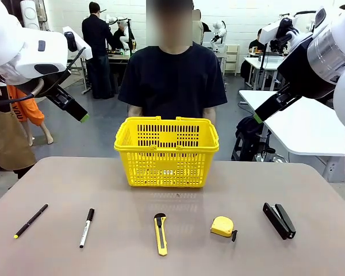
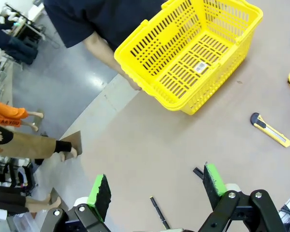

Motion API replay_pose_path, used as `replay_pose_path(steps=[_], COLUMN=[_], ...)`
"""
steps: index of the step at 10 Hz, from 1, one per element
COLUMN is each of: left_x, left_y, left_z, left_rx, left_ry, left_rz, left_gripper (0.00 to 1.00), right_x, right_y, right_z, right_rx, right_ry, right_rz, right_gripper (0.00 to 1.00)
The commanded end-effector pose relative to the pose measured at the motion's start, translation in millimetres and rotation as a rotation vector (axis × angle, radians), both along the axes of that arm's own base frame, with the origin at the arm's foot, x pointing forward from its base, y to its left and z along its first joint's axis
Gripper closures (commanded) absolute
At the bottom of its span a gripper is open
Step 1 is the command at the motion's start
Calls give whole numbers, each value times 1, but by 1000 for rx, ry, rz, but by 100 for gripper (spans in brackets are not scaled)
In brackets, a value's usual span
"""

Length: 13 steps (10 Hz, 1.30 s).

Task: Place the items the person wants into the basket.
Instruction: Pick up the item the person points to and place it in the Market Basket.

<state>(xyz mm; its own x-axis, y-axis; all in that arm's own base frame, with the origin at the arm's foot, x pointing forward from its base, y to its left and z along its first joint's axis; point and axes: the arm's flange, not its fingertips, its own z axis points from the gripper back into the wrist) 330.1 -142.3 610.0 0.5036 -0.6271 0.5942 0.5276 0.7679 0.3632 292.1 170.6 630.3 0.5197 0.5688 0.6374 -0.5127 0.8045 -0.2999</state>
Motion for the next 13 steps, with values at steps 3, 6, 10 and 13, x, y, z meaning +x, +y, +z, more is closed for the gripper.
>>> replay_pose_path(steps=[3, 6, 10, 13], left_x=[18, 44, 62, 61], left_y=[100, 205, 296, 328], left_z=[39, 51, 44, 36], left_rx=[-296, -568, -755, -716], left_ry=[215, 207, 95, 175], left_rz=[-276, -328, -205, -187], left_gripper=[0, 0, 0, 0], right_x=[17, 45, 57, 48], right_y=[-102, -205, -279, -317], right_z=[5, -8, -26, -30], right_rx=[341, 637, 803, 783], right_ry=[209, 187, 138, 161], right_rz=[354, 325, 230, 240], right_gripper=[0, 0, 0, 0])
